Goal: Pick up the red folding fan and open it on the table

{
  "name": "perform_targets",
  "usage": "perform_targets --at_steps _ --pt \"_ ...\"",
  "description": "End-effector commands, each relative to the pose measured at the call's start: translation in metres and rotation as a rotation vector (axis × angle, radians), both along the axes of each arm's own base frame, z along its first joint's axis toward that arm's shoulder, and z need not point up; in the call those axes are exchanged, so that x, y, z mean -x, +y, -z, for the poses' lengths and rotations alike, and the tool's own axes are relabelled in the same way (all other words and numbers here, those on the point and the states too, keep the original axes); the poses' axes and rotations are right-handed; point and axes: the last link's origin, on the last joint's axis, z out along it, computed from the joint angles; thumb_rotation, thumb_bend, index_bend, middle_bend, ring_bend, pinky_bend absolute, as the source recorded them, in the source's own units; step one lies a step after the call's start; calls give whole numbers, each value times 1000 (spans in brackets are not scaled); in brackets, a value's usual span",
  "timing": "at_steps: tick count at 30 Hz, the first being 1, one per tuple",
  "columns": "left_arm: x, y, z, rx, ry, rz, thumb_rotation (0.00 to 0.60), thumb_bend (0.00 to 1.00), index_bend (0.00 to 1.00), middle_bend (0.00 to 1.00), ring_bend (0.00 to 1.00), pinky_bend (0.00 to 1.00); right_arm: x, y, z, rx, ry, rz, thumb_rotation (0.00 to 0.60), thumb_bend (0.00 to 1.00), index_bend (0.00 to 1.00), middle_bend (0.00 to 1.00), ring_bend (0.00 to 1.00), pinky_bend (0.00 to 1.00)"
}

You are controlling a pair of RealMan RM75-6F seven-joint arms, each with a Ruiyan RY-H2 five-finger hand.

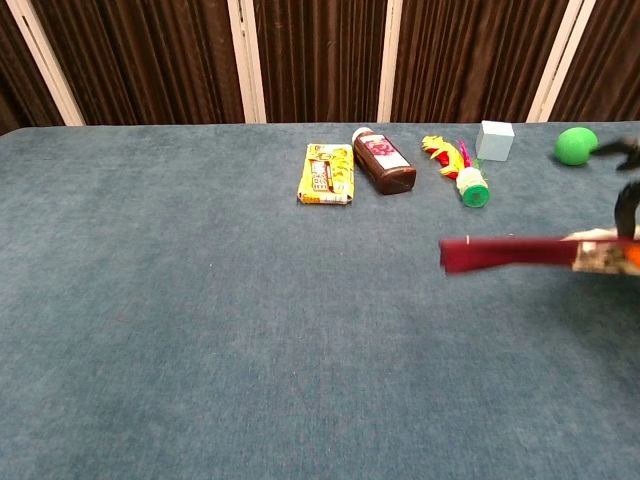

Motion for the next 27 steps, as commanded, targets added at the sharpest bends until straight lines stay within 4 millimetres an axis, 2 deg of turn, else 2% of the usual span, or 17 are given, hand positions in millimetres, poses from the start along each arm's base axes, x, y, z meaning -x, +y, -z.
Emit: perform_targets --at_steps 1,14,21,27 --pt "-1 1 2 8 -1 8 600 178 48 0 0 0 -23 -14 -20 26 29 -74 600 467 674 141 202 155" --pt "-4 22 19 114 -116 77 600 178 41 0 0 0 -101 -67 -67 -38 64 -215 600 468 688 146 207 155" --pt "-12 39 31 155 -158 131 600 178 40 0 0 0 -149 -82 -71 -71 27 -278 600 468 693 146 207 155" --pt "-18 52 42 178 -185 168 600 175 37 0 0 0 -179 -88 -62 -106 14 -302 600 468 695 145 208 168"
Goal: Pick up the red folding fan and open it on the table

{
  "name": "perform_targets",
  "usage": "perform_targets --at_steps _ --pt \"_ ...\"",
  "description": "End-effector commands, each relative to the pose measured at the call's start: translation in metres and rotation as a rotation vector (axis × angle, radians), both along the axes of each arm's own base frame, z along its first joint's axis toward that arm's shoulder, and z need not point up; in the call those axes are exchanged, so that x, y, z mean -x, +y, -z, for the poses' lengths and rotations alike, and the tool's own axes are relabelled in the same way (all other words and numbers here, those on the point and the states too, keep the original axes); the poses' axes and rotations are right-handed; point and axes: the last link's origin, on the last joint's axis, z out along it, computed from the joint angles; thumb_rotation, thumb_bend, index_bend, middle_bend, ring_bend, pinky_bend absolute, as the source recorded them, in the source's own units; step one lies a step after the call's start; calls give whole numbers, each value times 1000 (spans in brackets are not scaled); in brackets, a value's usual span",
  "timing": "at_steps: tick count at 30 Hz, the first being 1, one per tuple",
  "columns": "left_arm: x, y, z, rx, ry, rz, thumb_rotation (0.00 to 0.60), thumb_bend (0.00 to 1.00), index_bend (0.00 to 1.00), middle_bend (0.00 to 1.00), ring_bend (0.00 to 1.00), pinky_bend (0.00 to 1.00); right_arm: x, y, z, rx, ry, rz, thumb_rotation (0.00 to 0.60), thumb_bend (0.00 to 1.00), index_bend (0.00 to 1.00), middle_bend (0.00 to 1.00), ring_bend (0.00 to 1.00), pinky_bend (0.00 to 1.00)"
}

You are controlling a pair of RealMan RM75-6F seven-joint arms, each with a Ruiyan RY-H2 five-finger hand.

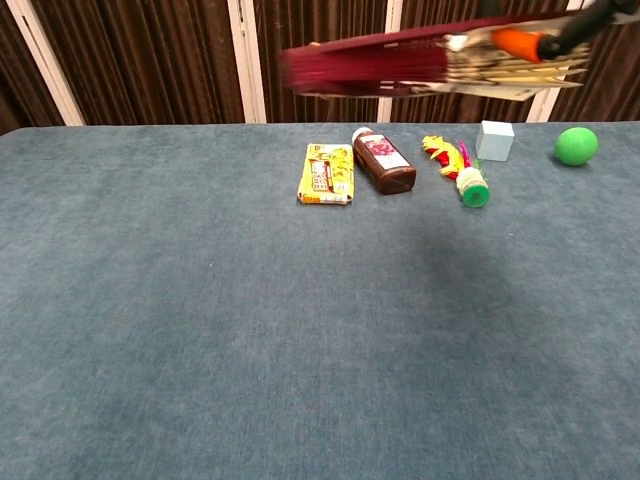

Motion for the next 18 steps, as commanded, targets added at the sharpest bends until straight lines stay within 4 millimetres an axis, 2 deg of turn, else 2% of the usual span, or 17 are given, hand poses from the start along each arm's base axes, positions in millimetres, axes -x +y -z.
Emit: perform_targets --at_steps 1,9,15,18 --pt "-3 7 4 4 -6 22 600 174 36 0 0 0 -14 -2 7 -18 5 -14 600 468 695 145 208 170" --pt "-24 32 16 -32 -87 115 600 171 43 0 0 3 -29 -2 33 -65 122 -67 600 468 695 146 211 171" --pt "-39 55 30 -75 -134 182 600 165 64 0 0 37 -45 2 49 -121 60 -80 600 468 695 146 211 170" --pt "-47 66 44 -57 -125 205 600 164 70 0 0 37 -57 2 55 -152 4 -88 600 468 696 146 211 170"
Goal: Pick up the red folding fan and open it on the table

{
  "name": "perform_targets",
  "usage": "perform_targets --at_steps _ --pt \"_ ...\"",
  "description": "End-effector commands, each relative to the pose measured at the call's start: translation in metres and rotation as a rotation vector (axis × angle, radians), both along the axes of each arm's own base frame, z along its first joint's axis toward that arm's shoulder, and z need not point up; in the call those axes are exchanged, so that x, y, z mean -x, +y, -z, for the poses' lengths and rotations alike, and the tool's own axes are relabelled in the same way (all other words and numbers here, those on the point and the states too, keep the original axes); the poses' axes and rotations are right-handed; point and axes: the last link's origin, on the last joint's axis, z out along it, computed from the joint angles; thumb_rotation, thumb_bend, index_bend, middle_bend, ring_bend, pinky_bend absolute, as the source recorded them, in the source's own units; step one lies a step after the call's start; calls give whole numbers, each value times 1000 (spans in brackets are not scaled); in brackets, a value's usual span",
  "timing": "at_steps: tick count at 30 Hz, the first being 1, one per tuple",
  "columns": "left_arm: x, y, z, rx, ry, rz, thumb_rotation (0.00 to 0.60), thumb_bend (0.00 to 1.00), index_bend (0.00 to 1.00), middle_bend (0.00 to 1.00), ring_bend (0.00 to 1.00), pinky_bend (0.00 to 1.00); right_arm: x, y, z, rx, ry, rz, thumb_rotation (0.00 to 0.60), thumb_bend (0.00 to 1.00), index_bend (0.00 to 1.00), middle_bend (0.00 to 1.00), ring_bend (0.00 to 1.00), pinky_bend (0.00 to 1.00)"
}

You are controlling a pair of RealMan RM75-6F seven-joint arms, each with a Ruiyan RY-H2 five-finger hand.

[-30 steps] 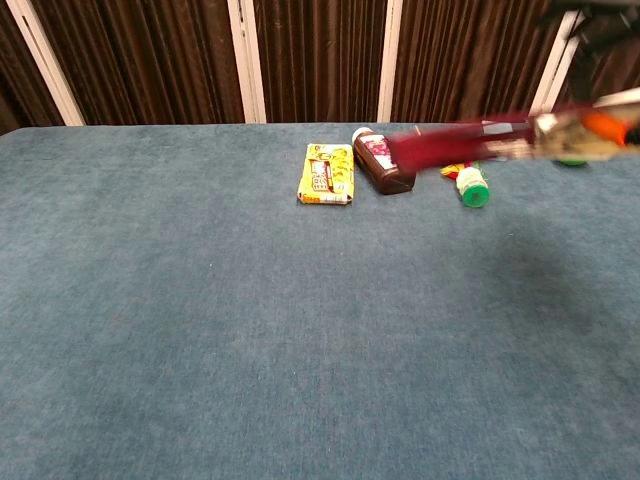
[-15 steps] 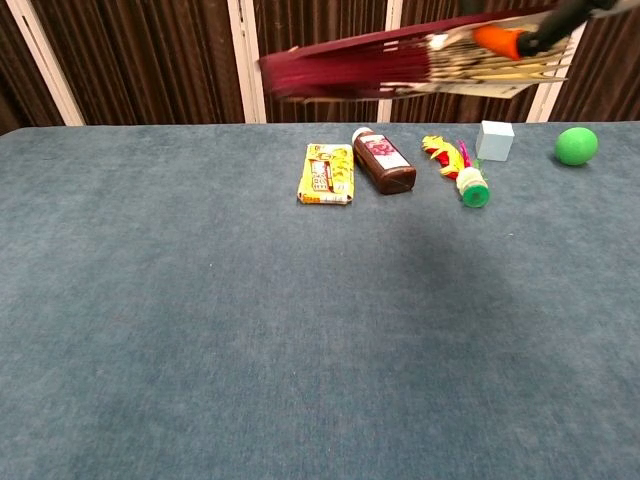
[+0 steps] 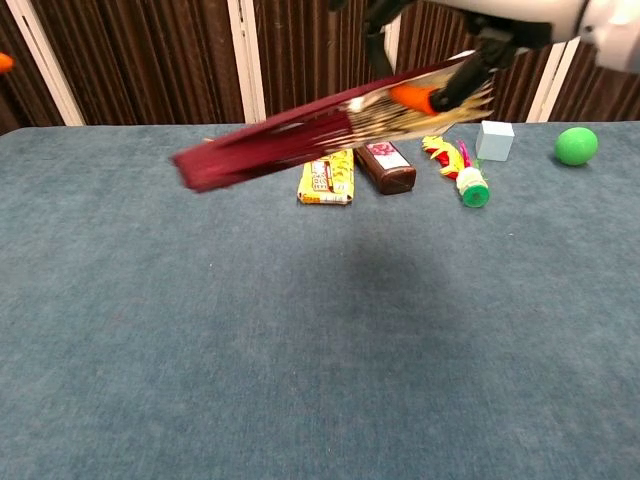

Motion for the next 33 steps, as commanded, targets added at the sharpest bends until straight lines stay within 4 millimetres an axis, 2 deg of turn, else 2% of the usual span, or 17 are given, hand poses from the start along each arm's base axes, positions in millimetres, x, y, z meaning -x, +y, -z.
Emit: perform_targets --at_steps 1,8,16,20,26,30,33 --pt "-12 15 15 12 -5 33 600 164 70 0 0 38 -15 0 7 -44 -70 2 600 468 697 146 211 170" --pt "-25 35 44 64 -25 43 600 163 91 7 0 37 -35 -3 18 -104 -162 16 600 468 707 146 211 170" --pt "-48 53 83 102 -158 96 600 177 168 66 0 38 -52 -1 30 -134 -195 -1 600 467 716 145 211 171" --pt "-61 58 104 140 -232 128 600 217 218 99 0 38 -58 2 33 -146 -222 -7 600 468 721 145 211 170" --pt "-75 61 123 173 -316 150 600 259 257 138 0 40 -60 5 33 -157 -246 -9 600 468 724 146 211 170" --pt "-83 62 137 190 -366 157 600 315 334 191 0 103 -62 6 30 -158 -259 -9 600 468 724 145 211 171" --pt "-88 61 146 189 -397 166 600 382 409 237 0 109 -62 7 28 -159 -262 -7 600 468 724 146 211 170"
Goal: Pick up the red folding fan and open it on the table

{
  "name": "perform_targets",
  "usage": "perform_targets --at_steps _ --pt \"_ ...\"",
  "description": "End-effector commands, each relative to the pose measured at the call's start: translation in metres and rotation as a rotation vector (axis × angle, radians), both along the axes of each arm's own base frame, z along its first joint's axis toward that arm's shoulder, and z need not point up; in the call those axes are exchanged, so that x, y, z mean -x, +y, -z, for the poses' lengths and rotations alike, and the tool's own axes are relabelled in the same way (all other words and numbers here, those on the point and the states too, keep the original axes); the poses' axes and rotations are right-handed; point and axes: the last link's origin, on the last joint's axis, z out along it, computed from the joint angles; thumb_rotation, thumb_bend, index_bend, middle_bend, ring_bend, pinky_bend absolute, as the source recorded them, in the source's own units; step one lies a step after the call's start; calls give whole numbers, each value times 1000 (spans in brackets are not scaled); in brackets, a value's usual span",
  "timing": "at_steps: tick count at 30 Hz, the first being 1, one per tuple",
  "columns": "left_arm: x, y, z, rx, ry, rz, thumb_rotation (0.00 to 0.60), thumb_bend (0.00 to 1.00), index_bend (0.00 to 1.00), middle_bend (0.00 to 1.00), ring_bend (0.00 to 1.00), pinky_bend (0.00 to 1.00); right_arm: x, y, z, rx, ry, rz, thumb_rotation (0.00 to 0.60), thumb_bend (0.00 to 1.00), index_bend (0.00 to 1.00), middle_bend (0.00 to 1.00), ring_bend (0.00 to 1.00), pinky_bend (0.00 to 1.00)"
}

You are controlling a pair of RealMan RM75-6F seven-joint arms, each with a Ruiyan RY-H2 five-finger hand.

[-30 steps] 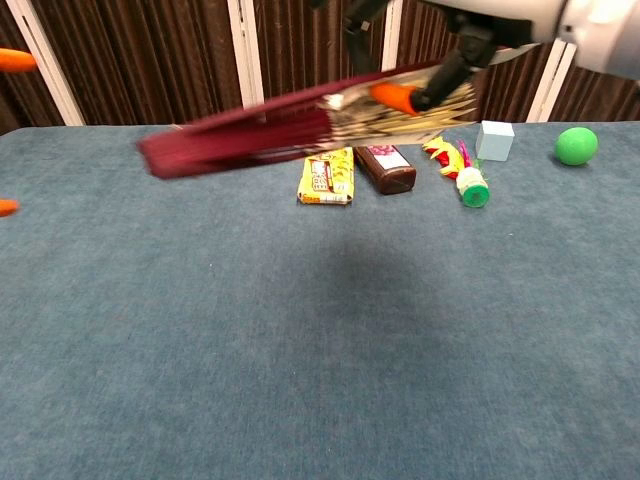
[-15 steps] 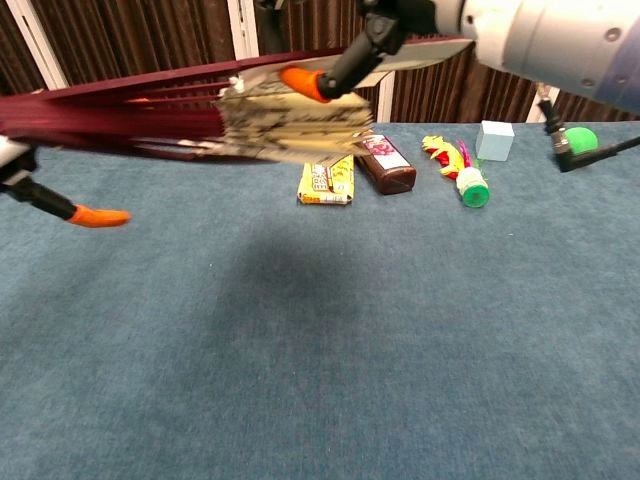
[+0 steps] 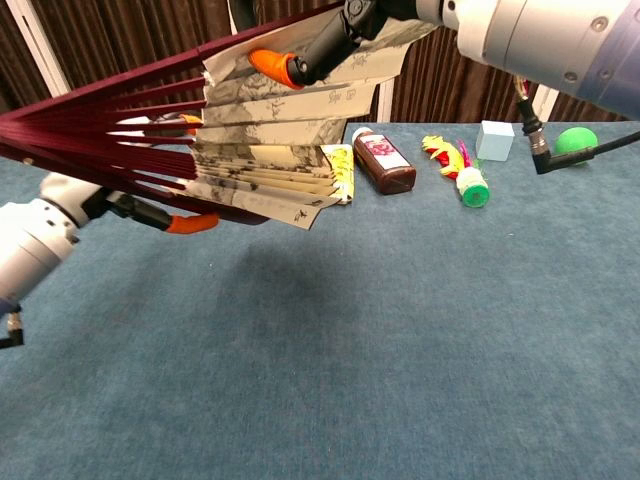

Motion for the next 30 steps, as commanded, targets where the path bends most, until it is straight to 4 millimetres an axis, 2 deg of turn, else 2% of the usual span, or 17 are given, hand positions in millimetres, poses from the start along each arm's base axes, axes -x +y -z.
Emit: perform_targets --at_steps 1,9,19,26,30 --pt "-7 -2 10 3 -31 16 600 400 430 248 0 111 0 0 -2 3 0 1 600 468 724 145 211 170" --pt "-11 -1 15 -36 -28 27 600 471 587 337 0 151 0 3 -11 6 -23 3 600 468 727 146 211 170" --pt "1 -5 9 -67 -11 30 600 473 589 345 0 153 9 -4 -22 37 -21 41 600 468 733 146 211 171" --pt "10 -2 -2 -105 4 28 600 513 696 403 20 154 22 -12 -25 57 -8 78 600 468 733 146 211 171" --pt "21 3 -14 -155 35 22 600 519 712 408 20 153 35 -21 -31 86 7 115 600 467 733 146 211 171"
